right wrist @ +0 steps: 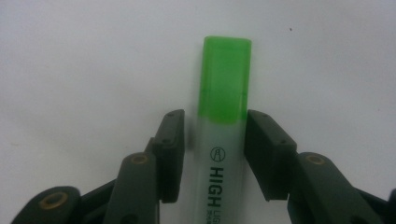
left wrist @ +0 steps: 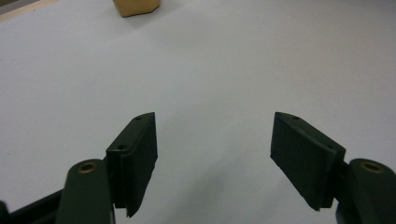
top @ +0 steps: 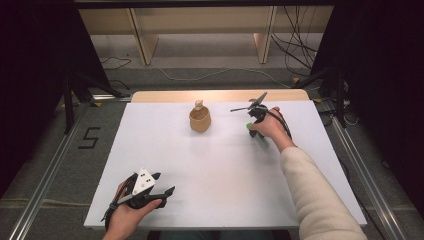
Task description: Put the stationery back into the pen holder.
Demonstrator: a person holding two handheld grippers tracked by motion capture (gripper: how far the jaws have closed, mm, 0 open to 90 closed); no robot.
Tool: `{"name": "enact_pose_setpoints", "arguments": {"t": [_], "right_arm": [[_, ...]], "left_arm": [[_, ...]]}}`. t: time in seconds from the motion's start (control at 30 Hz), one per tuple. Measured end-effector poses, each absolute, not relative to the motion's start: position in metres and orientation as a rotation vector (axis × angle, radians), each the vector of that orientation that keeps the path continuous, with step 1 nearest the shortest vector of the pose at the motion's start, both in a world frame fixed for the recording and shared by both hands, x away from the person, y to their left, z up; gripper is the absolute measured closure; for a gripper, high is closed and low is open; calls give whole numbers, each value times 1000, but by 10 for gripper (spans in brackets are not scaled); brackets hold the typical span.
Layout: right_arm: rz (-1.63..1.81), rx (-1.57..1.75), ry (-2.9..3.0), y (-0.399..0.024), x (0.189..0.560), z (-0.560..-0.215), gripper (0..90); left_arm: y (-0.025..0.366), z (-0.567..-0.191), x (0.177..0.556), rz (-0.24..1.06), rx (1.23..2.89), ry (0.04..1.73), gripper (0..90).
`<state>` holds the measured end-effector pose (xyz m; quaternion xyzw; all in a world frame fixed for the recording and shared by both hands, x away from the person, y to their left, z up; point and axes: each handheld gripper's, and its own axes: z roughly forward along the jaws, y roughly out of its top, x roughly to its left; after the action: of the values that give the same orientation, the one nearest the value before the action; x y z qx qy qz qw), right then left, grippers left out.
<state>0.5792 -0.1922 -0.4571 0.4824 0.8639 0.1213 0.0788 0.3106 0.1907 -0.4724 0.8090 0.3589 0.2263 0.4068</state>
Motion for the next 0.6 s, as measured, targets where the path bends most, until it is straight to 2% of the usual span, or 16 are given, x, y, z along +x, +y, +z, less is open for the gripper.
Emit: {"name": "enact_pose_setpoints", "arguments": {"t": [0.6], "right_arm": [[352, 1460, 2579, -192, 580, -457, 667]], "left_arm": [[191, -472, 310, 573, 2046, 900, 321]]}}
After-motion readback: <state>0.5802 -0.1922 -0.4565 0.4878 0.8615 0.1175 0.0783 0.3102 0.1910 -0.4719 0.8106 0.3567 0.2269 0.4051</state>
